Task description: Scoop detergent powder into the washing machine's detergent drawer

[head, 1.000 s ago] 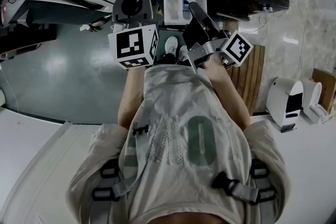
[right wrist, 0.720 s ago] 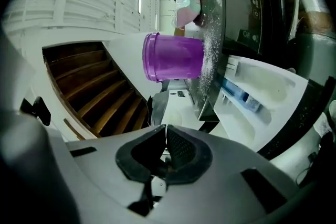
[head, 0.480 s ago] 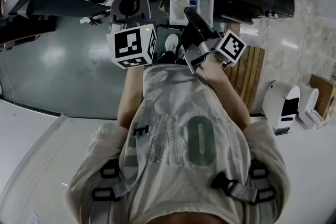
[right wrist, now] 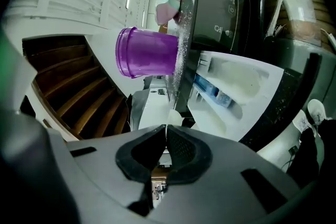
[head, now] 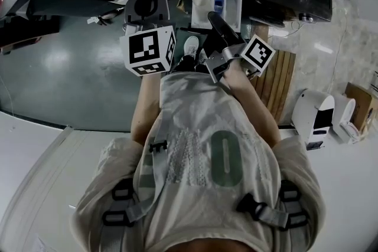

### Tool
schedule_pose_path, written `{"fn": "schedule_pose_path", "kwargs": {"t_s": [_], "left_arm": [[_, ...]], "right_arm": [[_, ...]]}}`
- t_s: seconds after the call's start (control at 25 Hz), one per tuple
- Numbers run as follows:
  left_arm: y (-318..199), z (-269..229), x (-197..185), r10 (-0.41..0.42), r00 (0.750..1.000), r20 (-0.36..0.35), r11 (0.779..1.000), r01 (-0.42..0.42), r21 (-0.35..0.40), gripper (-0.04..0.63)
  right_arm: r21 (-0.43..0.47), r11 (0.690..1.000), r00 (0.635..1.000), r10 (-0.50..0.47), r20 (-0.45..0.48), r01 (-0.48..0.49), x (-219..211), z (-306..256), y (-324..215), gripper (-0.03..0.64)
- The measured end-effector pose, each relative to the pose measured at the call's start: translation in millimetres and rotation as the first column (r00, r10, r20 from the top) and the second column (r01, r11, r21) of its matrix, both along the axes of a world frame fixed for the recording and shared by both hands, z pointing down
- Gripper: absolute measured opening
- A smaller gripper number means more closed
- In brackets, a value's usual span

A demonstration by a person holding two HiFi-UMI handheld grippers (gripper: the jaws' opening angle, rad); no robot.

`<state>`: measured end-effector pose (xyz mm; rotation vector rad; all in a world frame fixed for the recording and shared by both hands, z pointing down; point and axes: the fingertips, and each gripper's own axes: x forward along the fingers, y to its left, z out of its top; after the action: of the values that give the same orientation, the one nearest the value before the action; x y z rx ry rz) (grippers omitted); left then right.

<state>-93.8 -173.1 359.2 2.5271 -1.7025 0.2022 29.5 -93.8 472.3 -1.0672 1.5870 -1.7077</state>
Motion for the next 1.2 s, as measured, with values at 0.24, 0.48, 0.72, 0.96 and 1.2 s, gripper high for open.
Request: {"fn": "schedule_pose_path", "kwargs": {"t_s": [0.24,0.48,0.72,0.96,1.2], "left_arm": [[-3,2,1,0.005,1.000,0.000,1.000,-0.005,-0.005,0.020],[-6,5,1,0.007,1.000,-0.001,1.000,-0.007,-0.014,0.020],[-7,5,4,0.011,1.000,-0.002,1.000,-0.011,-0.012,0.020],[-5,6,5,0.011,1.000,-0.002,1.000,-0.011,-0.013,0.020],[-4,7,4,0.003,1.000,-0.003,1.000,-0.003,-0.013,0.020]], "right_arm": [[-0.023,1.000,1.000,0.003,-0.012,-0.003,1,7,0,0.011],[-0.061,0.998,0.999,0.014,-0.032,-0.015,4,14,0,0.011],[-0.070,0.997,0.999,0.011,-0.049,-0.014,6,16,0,0.011],[-0.033,0.999,0.989,-0.021,-0.148,0.016,7,13,-2,0.011],[0.016,0.997,0.952,-0.064,-0.301,0.072,8,7,-3,0.011]]}}
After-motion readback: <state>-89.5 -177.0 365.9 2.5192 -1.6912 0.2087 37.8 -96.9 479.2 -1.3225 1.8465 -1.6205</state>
